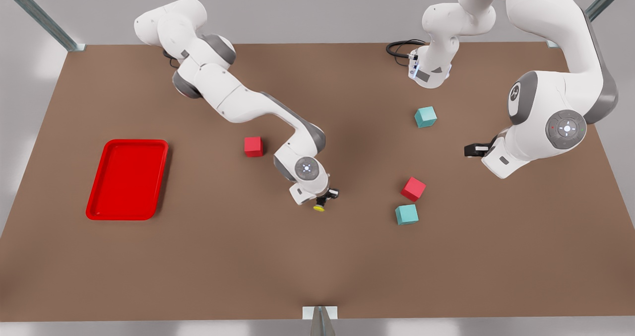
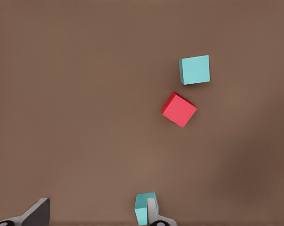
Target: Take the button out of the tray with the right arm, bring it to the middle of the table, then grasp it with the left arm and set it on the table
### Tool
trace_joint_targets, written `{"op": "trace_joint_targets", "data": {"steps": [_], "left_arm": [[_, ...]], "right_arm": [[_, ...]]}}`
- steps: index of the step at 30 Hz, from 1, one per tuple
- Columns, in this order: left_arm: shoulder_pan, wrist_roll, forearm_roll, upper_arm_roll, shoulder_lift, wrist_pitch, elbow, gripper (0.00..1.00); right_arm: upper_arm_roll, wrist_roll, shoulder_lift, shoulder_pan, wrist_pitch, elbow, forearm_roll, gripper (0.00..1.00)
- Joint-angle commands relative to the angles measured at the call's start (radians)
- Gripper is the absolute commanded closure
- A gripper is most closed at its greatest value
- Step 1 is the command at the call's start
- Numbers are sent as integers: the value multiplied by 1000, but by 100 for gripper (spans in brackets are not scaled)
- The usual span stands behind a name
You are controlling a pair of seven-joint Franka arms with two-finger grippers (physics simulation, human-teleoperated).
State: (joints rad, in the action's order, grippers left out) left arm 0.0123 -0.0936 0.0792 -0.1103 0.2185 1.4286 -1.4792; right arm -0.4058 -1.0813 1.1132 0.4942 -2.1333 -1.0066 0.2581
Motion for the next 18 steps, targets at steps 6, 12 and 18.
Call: {"op": "trace_joint_targets", "data": {"steps": [6, 12, 18], "left_arm": [[0, -2, 1, 0, -1, -2, 0, 0], [61, -53, 2, -6, 7, 1, 3, 0], [529, -799, -151, -6, 344, 332, 57, 0]], "right_arm": [[19, -351, 7, 20, -20, 2, 4, 0], [-36, -33, -225, -164, 200, -24, -2, 0], [275, 1089, -748, -549, 470, -352, -215, 0]]}}
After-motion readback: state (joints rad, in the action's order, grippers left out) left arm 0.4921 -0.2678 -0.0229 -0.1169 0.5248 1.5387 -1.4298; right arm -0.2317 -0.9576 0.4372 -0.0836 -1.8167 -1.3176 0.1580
